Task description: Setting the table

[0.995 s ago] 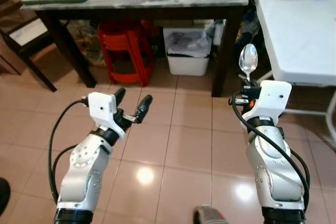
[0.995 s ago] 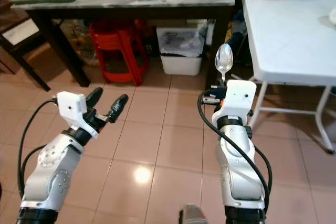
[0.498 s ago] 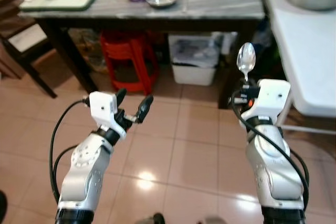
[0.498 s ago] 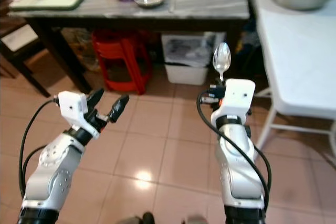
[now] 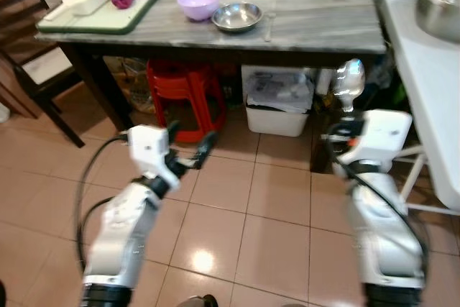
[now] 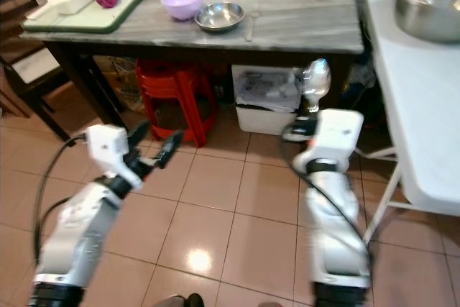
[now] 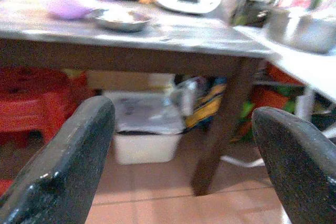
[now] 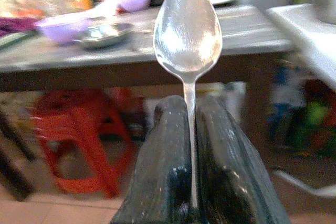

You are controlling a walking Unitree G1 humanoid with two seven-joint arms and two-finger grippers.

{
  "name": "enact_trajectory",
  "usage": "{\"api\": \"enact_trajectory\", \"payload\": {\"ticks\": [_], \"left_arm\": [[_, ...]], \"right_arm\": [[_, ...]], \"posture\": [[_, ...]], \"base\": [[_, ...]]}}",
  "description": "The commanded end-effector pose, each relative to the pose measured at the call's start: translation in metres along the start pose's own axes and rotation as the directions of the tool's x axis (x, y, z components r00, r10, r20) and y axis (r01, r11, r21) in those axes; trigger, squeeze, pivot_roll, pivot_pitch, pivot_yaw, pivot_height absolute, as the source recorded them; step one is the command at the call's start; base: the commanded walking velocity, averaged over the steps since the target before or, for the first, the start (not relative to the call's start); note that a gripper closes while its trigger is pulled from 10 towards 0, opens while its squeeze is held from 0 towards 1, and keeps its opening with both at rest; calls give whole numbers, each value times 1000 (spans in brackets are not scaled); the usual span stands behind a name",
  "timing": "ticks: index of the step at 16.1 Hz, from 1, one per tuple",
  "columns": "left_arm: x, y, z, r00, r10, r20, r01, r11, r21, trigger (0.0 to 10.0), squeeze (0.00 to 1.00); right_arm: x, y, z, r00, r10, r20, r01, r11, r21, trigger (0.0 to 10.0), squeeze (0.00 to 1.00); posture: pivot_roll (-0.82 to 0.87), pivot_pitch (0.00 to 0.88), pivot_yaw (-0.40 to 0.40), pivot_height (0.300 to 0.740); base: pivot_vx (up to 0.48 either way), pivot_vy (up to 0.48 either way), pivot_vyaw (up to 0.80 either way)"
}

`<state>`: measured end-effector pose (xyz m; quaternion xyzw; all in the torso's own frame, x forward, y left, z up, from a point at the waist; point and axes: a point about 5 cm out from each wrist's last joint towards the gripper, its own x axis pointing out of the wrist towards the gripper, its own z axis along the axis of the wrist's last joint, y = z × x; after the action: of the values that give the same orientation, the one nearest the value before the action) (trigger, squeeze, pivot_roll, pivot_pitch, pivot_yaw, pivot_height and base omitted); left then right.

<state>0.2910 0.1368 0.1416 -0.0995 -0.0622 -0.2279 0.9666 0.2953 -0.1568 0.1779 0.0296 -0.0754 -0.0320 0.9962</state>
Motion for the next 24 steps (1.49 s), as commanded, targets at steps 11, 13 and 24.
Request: {"api": "enact_trajectory", "payload": {"ticks": [11, 13, 24], "left_arm": [[1, -6, -3, 1000, -28, -6, 28, 1000, 5, 10000, 0], [1, -6, -3, 1000, -30, -6, 30, 1000, 4, 10000, 0], [1, -9, -5, 999, -41, -15, 41, 999, 7, 10000, 0]], "right_arm": [[0, -7, 4, 1000, -16, 15, 17, 1000, -15, 10000, 0], [1, -7, 4, 1000, -20, 16, 20, 1000, -16, 10000, 0], [3, -20, 5, 994, -109, 27, 110, 992, -57, 10000, 0]], "posture": [[-171, 152, 92, 740], [-170, 152, 94, 740], [-169, 153, 96, 740]], "base": [[439, 0, 0], [424, 0, 0], [407, 0, 0]]}}
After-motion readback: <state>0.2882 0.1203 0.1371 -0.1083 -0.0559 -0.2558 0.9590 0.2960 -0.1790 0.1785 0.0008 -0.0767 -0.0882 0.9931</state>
